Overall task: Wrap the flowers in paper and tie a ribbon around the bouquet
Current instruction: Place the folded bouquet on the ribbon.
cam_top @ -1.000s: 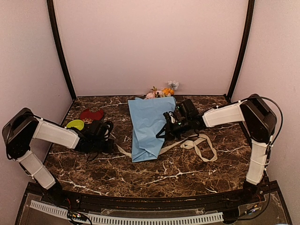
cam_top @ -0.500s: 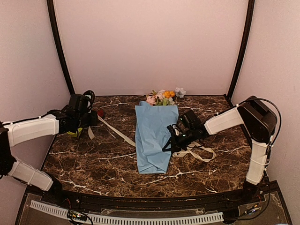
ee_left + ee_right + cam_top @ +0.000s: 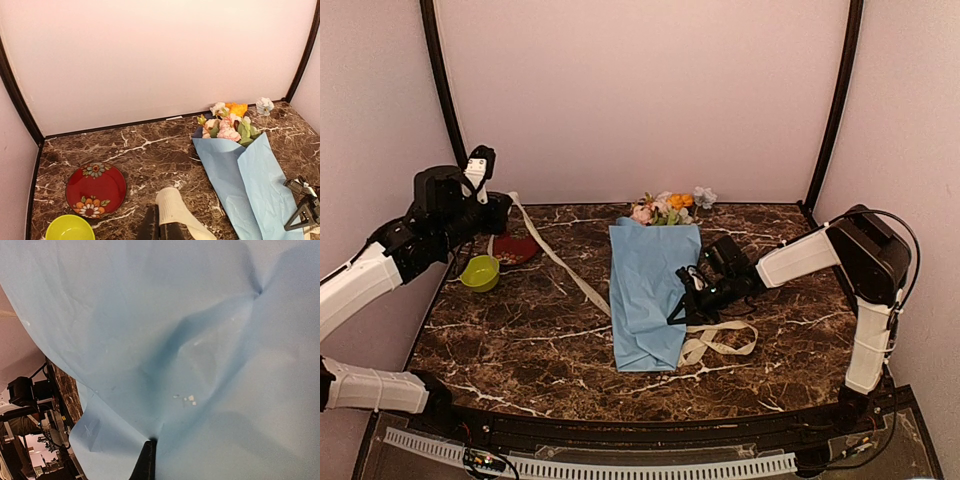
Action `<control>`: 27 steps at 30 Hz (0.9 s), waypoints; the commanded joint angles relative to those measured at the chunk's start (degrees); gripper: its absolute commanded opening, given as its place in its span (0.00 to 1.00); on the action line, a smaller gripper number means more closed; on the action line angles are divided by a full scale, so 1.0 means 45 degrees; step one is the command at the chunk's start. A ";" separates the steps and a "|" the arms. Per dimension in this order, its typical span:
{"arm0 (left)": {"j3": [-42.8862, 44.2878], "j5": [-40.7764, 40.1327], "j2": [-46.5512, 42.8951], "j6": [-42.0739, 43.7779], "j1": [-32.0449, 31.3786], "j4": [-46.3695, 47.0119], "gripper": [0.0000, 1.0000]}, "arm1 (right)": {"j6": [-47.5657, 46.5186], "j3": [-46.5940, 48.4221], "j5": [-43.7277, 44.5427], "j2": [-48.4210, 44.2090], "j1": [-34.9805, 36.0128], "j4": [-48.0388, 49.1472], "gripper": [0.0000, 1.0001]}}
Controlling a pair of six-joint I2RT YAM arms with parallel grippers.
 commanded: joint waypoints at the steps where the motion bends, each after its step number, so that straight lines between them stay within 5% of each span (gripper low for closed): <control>1: 0.0366 0.1927 0.0696 0.0131 -0.0971 0.0534 0.00 | -0.0309 0.0082 0.0301 0.0217 0.0129 -0.0428 0.00; 5: 0.1057 0.2131 0.2701 0.0533 -0.3234 0.1111 0.00 | -0.0347 0.0159 0.0443 0.0322 0.0188 -0.0545 0.00; 10: 0.2404 0.3454 0.5963 0.0054 -0.4271 0.1753 0.00 | -0.0339 0.0132 0.0540 0.0368 0.0245 -0.0579 0.00; 16: 0.4700 0.4497 0.9648 -0.0472 -0.4638 0.0959 0.00 | -0.0312 0.0015 0.0602 0.0357 0.0266 -0.0526 0.00; 25: 0.5630 0.3110 1.2678 -0.0913 -0.4623 -0.0812 0.00 | -0.0435 0.0079 0.0689 0.0102 0.0276 -0.0756 0.00; 27: 0.5277 0.3036 1.2774 -0.0969 -0.4623 -0.0669 0.00 | -0.0491 0.0137 0.0880 -0.0070 0.0286 -0.0993 0.12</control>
